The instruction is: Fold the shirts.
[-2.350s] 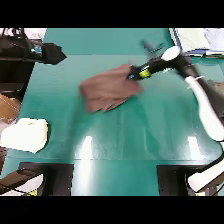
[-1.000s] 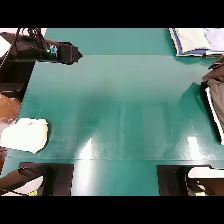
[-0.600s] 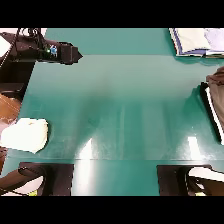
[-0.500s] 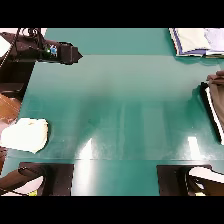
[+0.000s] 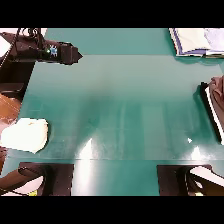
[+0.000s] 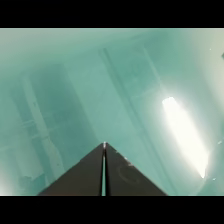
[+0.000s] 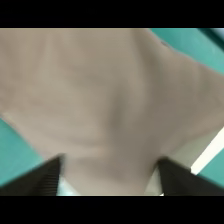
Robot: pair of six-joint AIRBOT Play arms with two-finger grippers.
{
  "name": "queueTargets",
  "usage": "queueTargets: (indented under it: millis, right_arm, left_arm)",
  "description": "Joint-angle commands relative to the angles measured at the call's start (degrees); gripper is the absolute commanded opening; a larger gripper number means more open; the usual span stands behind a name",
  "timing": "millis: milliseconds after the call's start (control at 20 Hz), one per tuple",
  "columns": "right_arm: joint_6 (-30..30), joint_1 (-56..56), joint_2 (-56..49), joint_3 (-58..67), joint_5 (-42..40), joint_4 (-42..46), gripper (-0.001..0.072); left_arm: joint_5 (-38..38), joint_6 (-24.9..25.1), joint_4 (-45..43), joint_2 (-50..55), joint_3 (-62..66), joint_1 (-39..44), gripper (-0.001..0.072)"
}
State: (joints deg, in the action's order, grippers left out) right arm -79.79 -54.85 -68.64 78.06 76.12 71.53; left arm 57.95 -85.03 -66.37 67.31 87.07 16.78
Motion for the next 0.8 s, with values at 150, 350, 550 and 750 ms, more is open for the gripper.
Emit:
queueTargets:
  millis: [150,350,550,750]
  right_arm:
    - [0.0,2.5,0.5,4.2,-0.1,-4.7,0.0686]
    - [-0.1,18.2,0.5,9.2,0.4,-17.4,0.0669]
    - [-0.1,38.3,0.5,11.6,-0.6,-17.6,0.0583]
    - [0.4,54.5,0.5,11.6,-3.5,-17.4,0.0018]
  left_arm:
    - [-0.1,0.0,0.0,0.0,0.0,0.0,0.0027]
    - [-0.4,0.0,0.0,-0.1,0.0,0.0,0.0027]
    - [-0.5,0.0,0.0,-0.1,0.0,0.0,0.0027]
    - [-0.5,0.0,0.0,-0.1,0.0,0.0,0.0027]
